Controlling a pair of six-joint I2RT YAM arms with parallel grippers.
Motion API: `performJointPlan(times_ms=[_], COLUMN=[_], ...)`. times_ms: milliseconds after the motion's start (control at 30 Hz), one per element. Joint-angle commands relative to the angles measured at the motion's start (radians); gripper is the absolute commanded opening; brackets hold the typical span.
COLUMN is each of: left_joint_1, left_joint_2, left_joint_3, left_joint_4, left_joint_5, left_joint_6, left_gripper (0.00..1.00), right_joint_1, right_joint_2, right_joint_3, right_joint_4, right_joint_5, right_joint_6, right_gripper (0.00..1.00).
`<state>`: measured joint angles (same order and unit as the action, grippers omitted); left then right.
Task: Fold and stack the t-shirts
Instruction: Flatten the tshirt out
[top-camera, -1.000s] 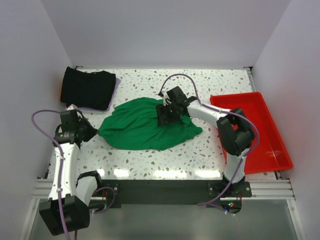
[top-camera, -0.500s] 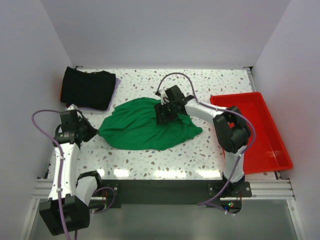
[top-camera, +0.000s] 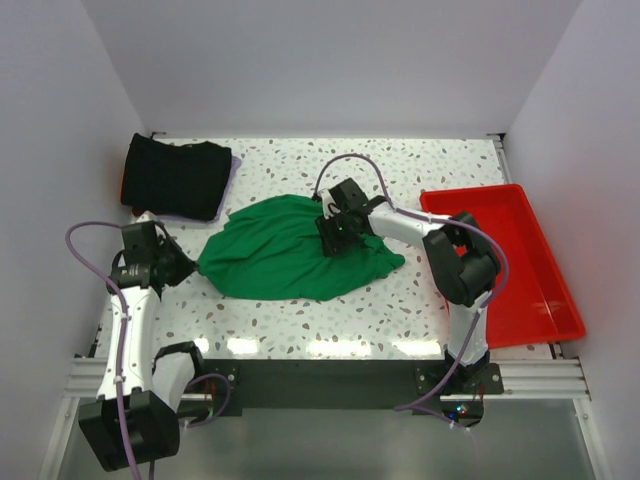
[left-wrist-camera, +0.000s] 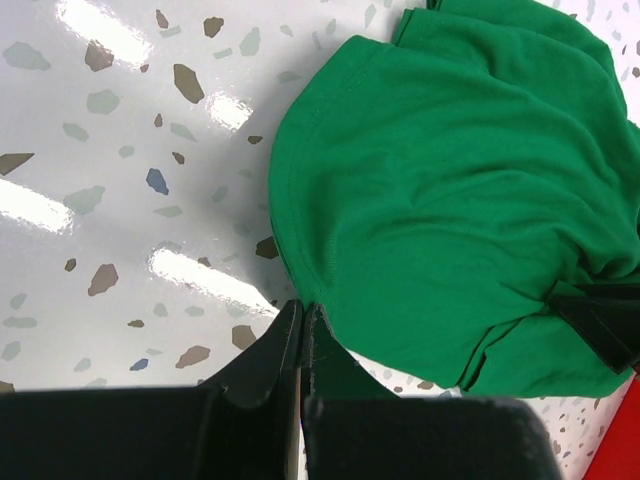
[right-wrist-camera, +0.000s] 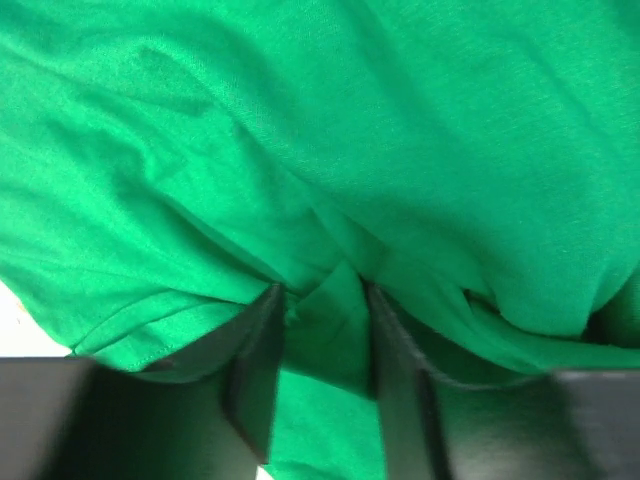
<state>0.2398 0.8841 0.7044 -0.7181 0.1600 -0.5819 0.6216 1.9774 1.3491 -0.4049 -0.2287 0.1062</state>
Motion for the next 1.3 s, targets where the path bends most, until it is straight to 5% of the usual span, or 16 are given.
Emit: performJointPlan(times_ms=[0,167,400,900,1033,1267], left_joint_1=[0.0,-0.002,0.001,0.001,0.001,0.0], left_joint_2=[-0.008,-0.004,0.105,0.28,0.361,0.487], left_joint_3=[0.001,-0.003,-0.028,0.184,0.303,0.636], left_joint_4=[0.019,0.023,0.155,0.264,0.276,0.263], left_joint_5=[0.016,0.012,0.004,-0.043,-0.039,-0.019], left_joint_6=[0.021,0.024,-0.006,0.002,-0.009,-0.044], left_gripper=[0.0,0.0,0.0,0.0,0.0,0.0], right_joint_1=[0.004,0.004,0.004,-0.092,-0.233,-0.329], right_joint_2=[-0.054,-0.057,-0.153,-0.471,-0.515,-0.5], right_joint_3=[-0.007,0.005,0.035,0.01,0.053,0.366], right_joint_4=[-0.002,-0.025,-0.089,-0.12,-0.101,-0.164], right_joint_5=[0.017,0.034,0.055,0.206,0.141,0.143], right_joint_6=[-0.017,-0.011,0.032,0.181,0.213,0.178], right_gripper=[0.37,0.0,0.0,0.0,0.0,0.0])
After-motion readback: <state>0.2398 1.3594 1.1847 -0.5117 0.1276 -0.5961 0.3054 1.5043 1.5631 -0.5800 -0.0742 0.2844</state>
